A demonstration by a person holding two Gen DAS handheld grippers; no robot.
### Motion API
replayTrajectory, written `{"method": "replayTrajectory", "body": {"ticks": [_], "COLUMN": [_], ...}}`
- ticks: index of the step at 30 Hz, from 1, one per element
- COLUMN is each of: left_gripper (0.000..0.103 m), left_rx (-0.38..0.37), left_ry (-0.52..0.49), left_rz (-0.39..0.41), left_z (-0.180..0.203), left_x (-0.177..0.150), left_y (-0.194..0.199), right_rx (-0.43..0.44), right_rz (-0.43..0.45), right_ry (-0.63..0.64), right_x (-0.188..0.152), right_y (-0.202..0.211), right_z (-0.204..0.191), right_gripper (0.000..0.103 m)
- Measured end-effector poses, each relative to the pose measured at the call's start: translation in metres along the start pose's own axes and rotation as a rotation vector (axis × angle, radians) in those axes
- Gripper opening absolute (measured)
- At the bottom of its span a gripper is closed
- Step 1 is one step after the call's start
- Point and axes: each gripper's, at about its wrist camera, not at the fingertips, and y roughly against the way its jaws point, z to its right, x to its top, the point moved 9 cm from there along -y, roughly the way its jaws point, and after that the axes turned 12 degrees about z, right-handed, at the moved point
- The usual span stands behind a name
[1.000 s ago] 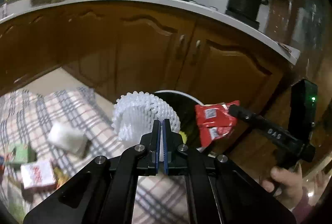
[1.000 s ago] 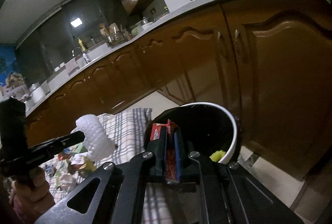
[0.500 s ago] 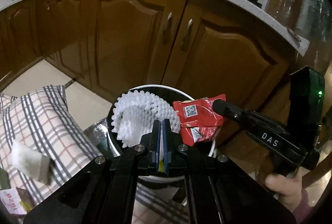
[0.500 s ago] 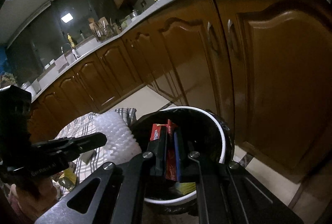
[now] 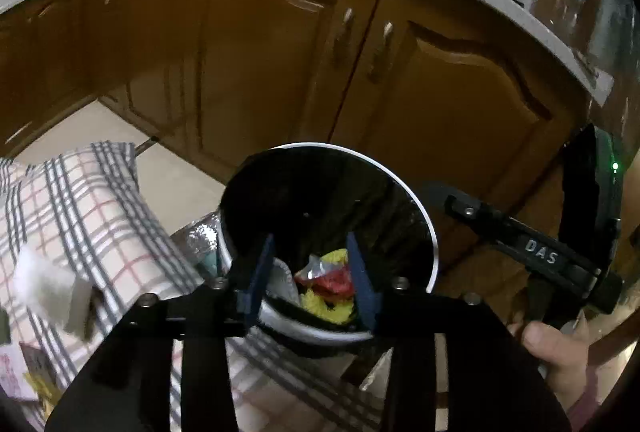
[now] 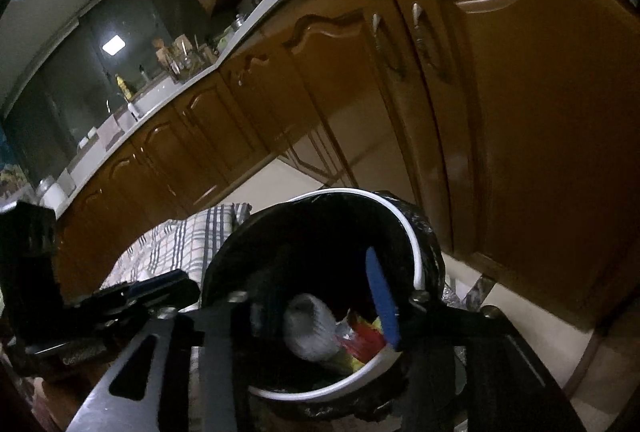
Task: Collect trash
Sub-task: 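Move both tools over the bin and open them to drop the items, then grasp the red-printed white bag with the left tool while the right tool grasps the yellow chip bag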
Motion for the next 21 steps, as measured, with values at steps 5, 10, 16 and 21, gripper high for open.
{"method": "replayTrajectory", "body": {"ticks": [5, 10, 16, 21], "left_gripper": [0.062, 0.065, 0.069, 0.069], "left_rx": [0.052, 0.106, 0.155, 0.195], "left_ry": [0.020, 0.044, 0.074, 0.087], "left_rz": [0.050, 0.079, 0.107, 0.131], "left_z": [-0.015, -0.035, -0.057, -0.075], "left_x": [-0.008, -0.022, -0.033, -0.043], "left_y": [0.028, 0.063, 0.101, 0.130], "right_rx": [0.017, 0.038, 0.079, 0.107], "right_rz": [0.042, 0.054, 0.045, 0.034], "right_ry": [0.006, 0.024, 0.020, 0.014], "right_x": [-0.002, -0.011, -0.023, -0.033], "right_y": [0.014, 0.028, 0.040, 0.049], "right_z": [-0.011, -0.029, -0.053, -0.070], "right_gripper": [0.083, 0.088, 0.091, 0.091]}}
